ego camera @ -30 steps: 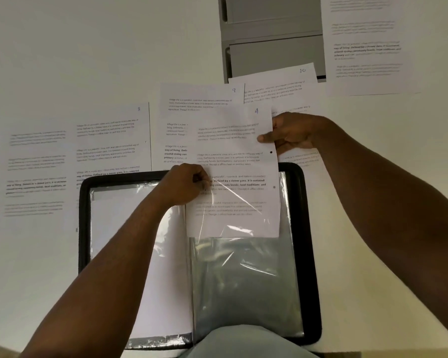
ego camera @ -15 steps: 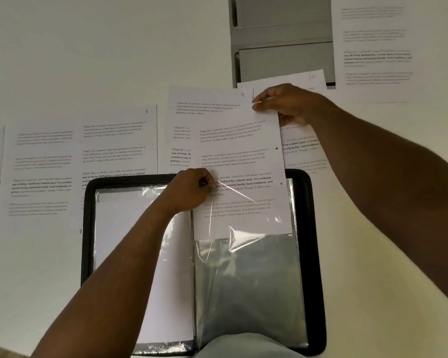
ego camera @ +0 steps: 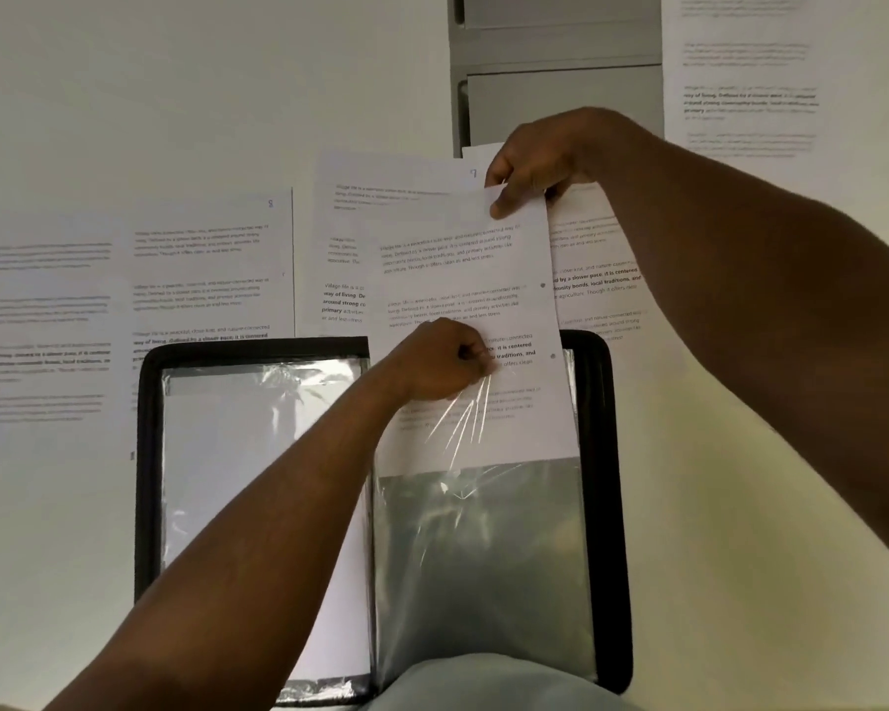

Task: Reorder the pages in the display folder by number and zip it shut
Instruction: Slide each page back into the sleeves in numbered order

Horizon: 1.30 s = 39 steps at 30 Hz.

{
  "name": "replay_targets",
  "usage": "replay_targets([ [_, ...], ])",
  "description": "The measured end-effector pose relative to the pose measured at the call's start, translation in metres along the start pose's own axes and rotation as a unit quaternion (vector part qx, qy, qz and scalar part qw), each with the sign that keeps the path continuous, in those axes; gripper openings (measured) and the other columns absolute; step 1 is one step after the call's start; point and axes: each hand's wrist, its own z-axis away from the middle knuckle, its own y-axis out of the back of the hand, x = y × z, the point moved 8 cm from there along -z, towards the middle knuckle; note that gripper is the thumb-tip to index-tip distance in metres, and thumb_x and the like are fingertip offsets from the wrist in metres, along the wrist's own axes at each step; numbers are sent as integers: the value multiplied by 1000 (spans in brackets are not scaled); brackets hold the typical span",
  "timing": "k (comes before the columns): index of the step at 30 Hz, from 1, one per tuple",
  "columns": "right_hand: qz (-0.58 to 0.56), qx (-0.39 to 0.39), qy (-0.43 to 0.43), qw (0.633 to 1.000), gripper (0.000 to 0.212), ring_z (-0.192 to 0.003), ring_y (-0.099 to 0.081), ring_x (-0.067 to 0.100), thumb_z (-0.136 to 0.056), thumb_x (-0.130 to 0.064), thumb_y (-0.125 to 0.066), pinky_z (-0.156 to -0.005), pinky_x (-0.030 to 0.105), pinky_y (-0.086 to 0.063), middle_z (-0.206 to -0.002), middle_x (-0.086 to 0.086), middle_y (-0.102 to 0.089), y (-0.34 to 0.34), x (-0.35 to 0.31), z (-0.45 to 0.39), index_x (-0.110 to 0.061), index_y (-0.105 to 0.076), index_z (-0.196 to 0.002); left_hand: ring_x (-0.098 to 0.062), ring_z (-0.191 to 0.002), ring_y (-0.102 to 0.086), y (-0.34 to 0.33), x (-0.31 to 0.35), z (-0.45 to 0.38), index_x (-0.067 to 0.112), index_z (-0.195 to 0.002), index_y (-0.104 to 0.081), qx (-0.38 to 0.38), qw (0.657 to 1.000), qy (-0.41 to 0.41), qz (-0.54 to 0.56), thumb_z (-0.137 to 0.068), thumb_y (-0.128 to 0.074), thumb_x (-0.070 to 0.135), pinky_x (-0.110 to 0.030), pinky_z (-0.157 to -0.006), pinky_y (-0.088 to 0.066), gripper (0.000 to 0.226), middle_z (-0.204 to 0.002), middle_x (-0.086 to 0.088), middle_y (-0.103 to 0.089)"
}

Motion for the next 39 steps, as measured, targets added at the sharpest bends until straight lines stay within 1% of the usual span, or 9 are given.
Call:
replay_targets([
  [8, 27, -97, 6, 995, 14, -81, -73, 15, -86, -10, -70, -73, 32, -58, -92, 0, -75, -28, 3, 4, -19, -71, -96, -8, -71, -61, 0, -2, 0, 12, -89, -69, -3, 1000, 1, 8, -91, -65, 27, -32, -77, -55, 16, -84, 0, -69],
  [11, 68, -144, 15, 987, 15, -86, -73, 19, -85, -10, -71, -82, 39, -58, -100, 5, -75, -48, -2, 3, -18, -71, -98, 0, -68, -57, 0, 0, 0, 21, -82, -66, -2, 1000, 0, 5, -92, -66, 29, -23, -70, -48, 13, -78, 11, -65],
  [15, 78, -172, 16, 982, 17, -85, -73, 16, -86, -13, -71, -71, 31, -60, -101, 2, -75, -66, -2, 8, -19, -71, -102, 1, -67, -57, 0, 0, 1, 24, -80, -64, 5, 1000, -1, 2, -92, -65, 29, -17, -66, -42, 13, -77, 15, -63],
  [20, 156, -116, 66, 979, 10, -89, -68, 16, -87, -34, -69, -76, 26, -53, -98, -2, -70, -74, -5, 11, -25, -65, -88, -3, -82, -60, 5, -3, 3, 19, -91, -69, 26, 999, -9, -27, -92, -64, 29, -15, -69, -41, 11, -86, 12, -66],
  [26, 172, -175, 57, 968, 13, -91, -71, 20, -89, -29, -69, -88, 39, -57, -103, 4, -73, -98, 8, 21, -19, -70, -98, -9, -92, -62, 12, -16, 11, 17, -99, -67, -1, 997, -4, -76, -92, -63, 20, -21, -81, -49, 8, -99, 7, -67],
  [29, 165, -212, 65, 961, 12, -88, -72, 18, -89, -26, -69, -84, 34, -57, -96, 0, -74, -115, 5, 25, -18, -70, -98, -9, -93, -61, 18, -17, 12, 18, -99, -66, 24, 996, -4, -80, -92, -63, 20, -24, -85, -47, 8, -101, 6, -66],
  [33, 187, -142, 95, 967, 23, -73, -60, 15, -88, -38, -68, -67, 26, -47, -86, -3, -64, -111, -7, 26, -16, -62, -88, -5, -89, -58, 22, -14, 14, 24, -93, -66, 52, 996, -6, -71, -91, -64, 20, -19, -80, -42, 4, -97, 9, -66],
  [36, 223, -147, 88, 960, 25, -79, -59, 10, -88, -37, -67, -63, 17, -44, -95, -4, -62, -122, -11, 31, -17, -64, -103, -8, -91, -59, 21, -15, 16, 22, -97, -65, 56, 996, -6, -73, -92, -63, 19, -21, -82, -45, 6, -99, 7, -65],
  [39, 272, -148, 78, 948, 37, -89, -56, 16, -86, -39, -70, -67, 24, -46, -94, -2, -57, -133, -12, 33, -13, -65, -111, -11, -93, -61, 22, -13, 19, 15, -102, -67, 64, 996, -8, -62, -92, -63, 17, -23, -83, -48, 11, -99, 4, -66],
])
